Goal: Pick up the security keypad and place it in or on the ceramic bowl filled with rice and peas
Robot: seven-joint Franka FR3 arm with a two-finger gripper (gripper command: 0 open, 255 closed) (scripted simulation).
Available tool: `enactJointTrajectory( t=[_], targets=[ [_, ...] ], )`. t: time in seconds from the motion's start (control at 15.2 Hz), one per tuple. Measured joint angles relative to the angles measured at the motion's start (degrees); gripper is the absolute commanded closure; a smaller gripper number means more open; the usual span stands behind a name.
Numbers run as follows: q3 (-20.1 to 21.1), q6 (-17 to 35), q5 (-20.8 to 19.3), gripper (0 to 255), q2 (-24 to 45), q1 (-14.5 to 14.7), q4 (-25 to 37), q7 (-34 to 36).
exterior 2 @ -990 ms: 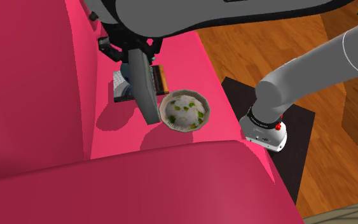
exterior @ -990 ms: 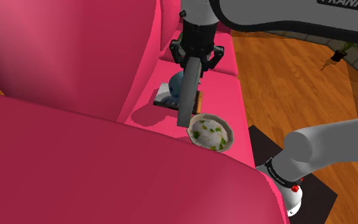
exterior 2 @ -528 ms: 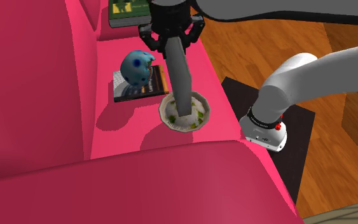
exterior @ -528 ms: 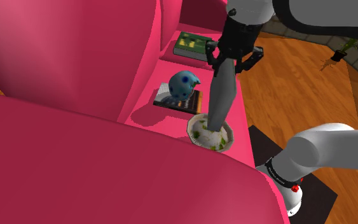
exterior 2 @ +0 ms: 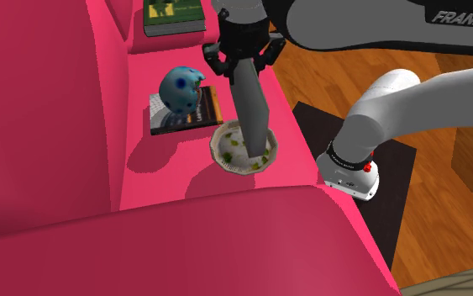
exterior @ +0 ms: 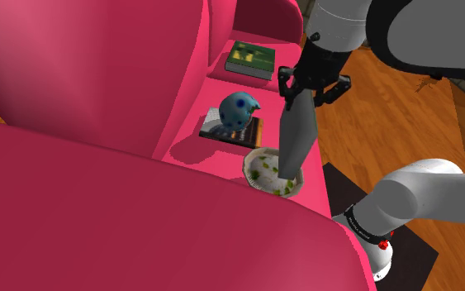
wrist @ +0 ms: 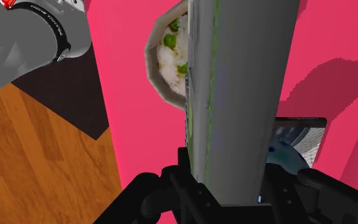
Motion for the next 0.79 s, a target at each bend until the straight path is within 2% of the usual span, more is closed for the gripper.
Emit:
enactJointTrajectory(
  t=[0.79],
  targets=[
    [2.48,7.75,2.67,255,-2.36,1.77,-10.03,0.88]
  ],
)
